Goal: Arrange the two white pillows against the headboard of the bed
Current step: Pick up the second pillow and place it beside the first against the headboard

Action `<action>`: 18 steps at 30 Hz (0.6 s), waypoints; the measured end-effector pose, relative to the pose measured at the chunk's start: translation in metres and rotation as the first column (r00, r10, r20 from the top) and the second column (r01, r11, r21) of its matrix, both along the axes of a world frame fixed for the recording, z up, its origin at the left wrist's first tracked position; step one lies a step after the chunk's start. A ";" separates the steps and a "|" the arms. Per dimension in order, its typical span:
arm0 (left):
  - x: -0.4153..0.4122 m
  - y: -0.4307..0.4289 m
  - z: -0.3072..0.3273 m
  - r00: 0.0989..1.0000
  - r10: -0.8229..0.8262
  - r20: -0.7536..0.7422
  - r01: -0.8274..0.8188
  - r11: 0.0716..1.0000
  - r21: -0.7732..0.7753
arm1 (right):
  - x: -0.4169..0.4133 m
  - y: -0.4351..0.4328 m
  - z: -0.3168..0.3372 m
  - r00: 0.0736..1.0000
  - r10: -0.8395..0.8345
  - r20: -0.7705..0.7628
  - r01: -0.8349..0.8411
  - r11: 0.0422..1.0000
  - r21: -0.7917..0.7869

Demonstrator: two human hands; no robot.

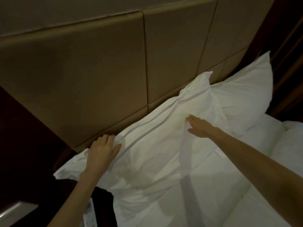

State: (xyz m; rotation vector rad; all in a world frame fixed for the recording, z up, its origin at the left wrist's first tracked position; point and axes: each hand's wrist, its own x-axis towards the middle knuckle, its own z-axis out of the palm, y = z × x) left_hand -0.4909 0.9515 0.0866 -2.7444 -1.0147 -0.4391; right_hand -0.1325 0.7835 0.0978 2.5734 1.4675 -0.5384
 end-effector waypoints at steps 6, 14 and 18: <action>0.012 -0.016 0.006 0.990 0.053 -0.130 -0.062 0.996 -0.067 | -0.010 -0.039 -0.012 0.984 -0.124 -0.131 0.122 0.992 -0.025; 0.007 0.014 0.049 0.998 -0.032 -0.046 0.033 0.999 0.006 | -0.049 -0.053 -0.029 0.899 -0.224 -0.377 0.263 0.963 0.053; -0.003 0.008 0.048 0.991 -0.121 -0.048 0.126 0.984 0.123 | -0.067 -0.043 -0.036 0.860 -0.220 -0.461 0.282 0.957 0.070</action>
